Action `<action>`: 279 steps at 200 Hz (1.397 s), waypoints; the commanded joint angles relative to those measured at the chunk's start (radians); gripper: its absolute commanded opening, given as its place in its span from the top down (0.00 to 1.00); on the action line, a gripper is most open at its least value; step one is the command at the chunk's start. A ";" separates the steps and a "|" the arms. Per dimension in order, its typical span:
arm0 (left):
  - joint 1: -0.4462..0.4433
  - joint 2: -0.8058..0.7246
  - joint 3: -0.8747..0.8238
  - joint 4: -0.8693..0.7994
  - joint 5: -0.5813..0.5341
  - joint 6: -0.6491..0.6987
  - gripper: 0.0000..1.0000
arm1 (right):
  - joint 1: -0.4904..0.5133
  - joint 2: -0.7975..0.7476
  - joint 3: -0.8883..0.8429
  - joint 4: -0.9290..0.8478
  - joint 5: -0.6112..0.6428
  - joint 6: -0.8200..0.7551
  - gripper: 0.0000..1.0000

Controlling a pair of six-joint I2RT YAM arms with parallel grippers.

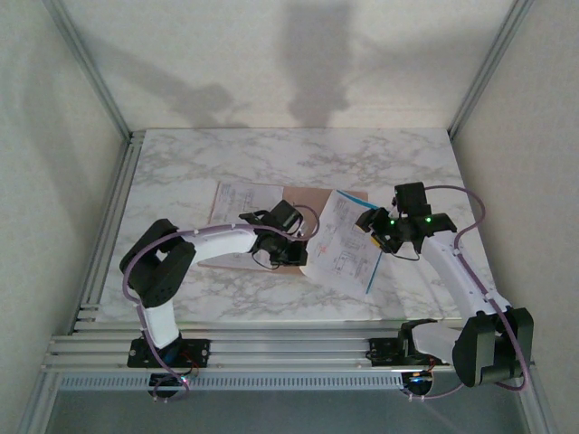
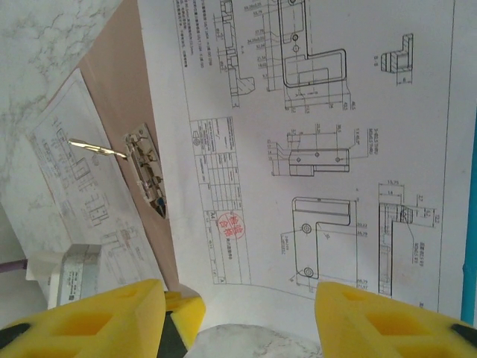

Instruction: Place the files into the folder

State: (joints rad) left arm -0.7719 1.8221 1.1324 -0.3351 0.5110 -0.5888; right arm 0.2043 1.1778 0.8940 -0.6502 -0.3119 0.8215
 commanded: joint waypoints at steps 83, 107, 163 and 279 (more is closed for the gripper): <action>-0.007 -0.023 0.180 -0.083 0.051 -0.007 1.00 | -0.006 -0.013 0.014 -0.043 0.078 -0.021 0.45; -0.007 -0.016 0.214 -0.088 0.070 0.003 1.00 | -0.006 -0.012 0.022 -0.049 0.105 -0.020 0.46; -0.007 0.032 0.219 -0.089 0.071 -0.005 1.00 | -0.006 0.069 0.007 -0.005 0.076 -0.037 0.46; 0.006 0.073 0.031 0.105 0.064 -0.112 1.00 | -0.034 0.273 0.047 0.037 0.135 -0.106 0.53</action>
State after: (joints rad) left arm -0.7712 1.9083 1.2144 -0.2909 0.5804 -0.6491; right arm 0.1741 1.4502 0.9012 -0.6136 -0.2012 0.7464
